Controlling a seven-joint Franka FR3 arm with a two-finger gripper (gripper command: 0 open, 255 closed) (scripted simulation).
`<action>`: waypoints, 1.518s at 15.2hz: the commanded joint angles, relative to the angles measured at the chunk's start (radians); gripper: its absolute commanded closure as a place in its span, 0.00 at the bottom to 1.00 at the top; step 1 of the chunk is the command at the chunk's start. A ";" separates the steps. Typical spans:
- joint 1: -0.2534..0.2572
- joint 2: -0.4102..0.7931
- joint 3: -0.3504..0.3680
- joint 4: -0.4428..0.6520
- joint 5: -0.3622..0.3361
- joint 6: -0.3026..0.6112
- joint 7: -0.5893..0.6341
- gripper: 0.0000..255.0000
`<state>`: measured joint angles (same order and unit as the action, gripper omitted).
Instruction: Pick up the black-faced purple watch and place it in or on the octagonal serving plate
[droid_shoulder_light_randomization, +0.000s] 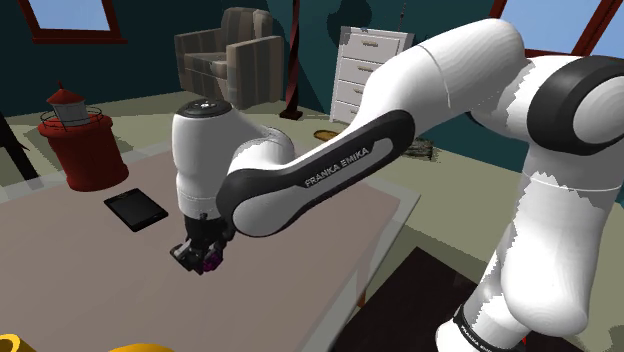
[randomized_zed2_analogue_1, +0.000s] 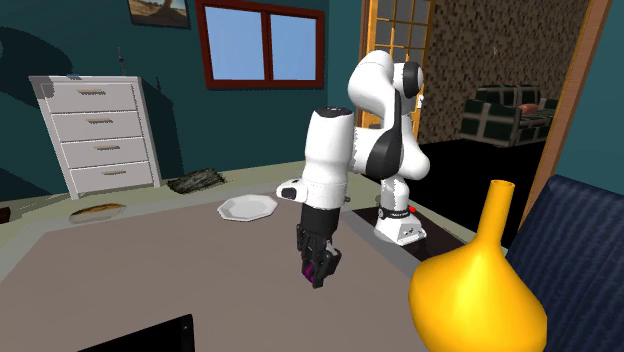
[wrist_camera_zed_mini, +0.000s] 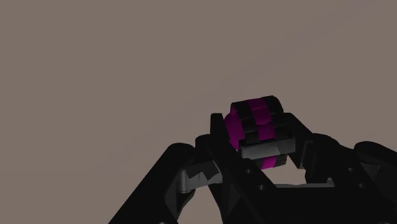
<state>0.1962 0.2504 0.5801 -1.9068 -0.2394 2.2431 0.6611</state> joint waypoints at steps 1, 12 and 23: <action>-0.003 -0.012 0.004 0.014 0.011 -0.024 -0.008 1.00; -0.050 -0.096 0.005 0.029 0.084 -0.102 -0.096 1.00; -0.213 -0.256 -0.103 -0.151 0.232 -0.044 -0.425 1.00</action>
<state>-0.0040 0.0032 0.4886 -2.0505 -0.0179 2.1987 0.2664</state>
